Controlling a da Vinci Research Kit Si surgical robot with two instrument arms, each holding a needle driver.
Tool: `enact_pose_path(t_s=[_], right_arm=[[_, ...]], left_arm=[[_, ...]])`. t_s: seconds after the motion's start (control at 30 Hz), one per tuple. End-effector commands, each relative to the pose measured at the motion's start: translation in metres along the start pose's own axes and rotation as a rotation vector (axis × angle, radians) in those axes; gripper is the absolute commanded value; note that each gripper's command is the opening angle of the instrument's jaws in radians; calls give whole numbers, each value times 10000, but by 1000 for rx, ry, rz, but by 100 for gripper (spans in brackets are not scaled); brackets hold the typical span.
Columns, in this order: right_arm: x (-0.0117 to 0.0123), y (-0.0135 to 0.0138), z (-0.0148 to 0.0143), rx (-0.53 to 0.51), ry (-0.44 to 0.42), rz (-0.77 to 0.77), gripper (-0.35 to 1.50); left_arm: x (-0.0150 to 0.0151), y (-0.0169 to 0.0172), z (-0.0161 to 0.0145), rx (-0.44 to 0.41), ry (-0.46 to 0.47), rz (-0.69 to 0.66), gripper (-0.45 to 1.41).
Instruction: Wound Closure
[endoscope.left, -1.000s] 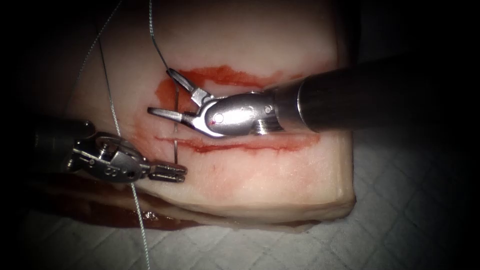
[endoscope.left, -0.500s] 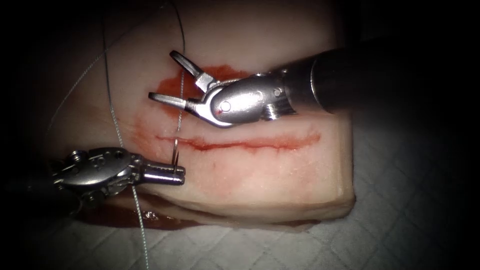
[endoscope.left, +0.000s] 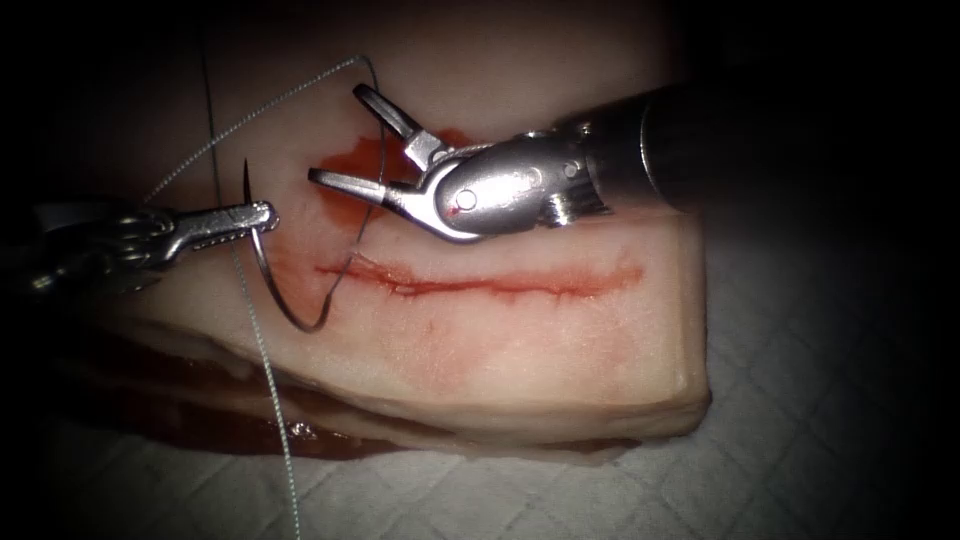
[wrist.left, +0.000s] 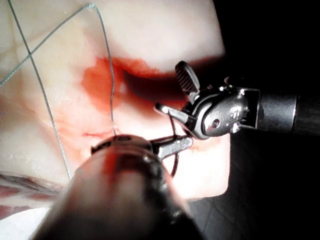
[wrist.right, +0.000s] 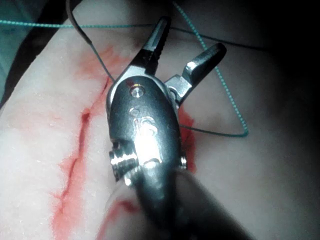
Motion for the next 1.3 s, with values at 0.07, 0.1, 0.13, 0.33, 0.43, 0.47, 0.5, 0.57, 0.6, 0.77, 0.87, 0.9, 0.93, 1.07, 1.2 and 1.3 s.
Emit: enact_pose_path(t_s=[0.07,0.1,0.13,0.33,0.43,0.47,0.5,0.57,0.6,0.77,0.87,0.9,0.93,1.07,1.2,1.3], right_arm=[[3,-1,7,29,13,2,141],[2,-3,7,40,20,1,141],[1,-4,6,51,22,-2,141],[-3,-10,2,105,51,-22,140],[-4,-10,1,128,63,-32,136],[-4,-9,2,134,66,-35,135],[-4,-9,2,142,70,-39,135],[-5,-9,1,145,71,-28,135],[-5,-9,1,145,70,-16,133],[-9,-4,0,187,76,164,131],[-6,4,0,228,128,354,125],[-7,13,-2,296,122,606,115],[-12,16,-5,373,57,745,94],[-25,27,-20,411,86,908,96],[-40,28,-38,375,209,968,86],[-43,21,-50,359,212,997,88]], left_arm=[[-15,-14,0,89,-42,52,-45],[-24,-25,-5,134,-66,112,-45],[-29,-33,-8,151,-78,163,-45],[-49,-73,-21,174,-116,442,-45],[-52,-88,-28,178,-126,495,-45],[-53,-90,-28,175,-128,506,-45],[-53,-92,-28,172,-135,554,-45],[-54,-92,-27,181,-154,861,-45],[-55,-92,-26,204,-161,997,-45],[-48,-84,-17,228,-149,1180,-45],[-32,-66,-4,198,-78,1241,-45],[-15,-45,7,208,-1,1287,-45],[-4,-34,11,215,46,1302,-45],[34,11,28,215,244,1548,-45],[53,42,37,301,423,1759,-45],[51,42,33,321,446,1832,-45]])
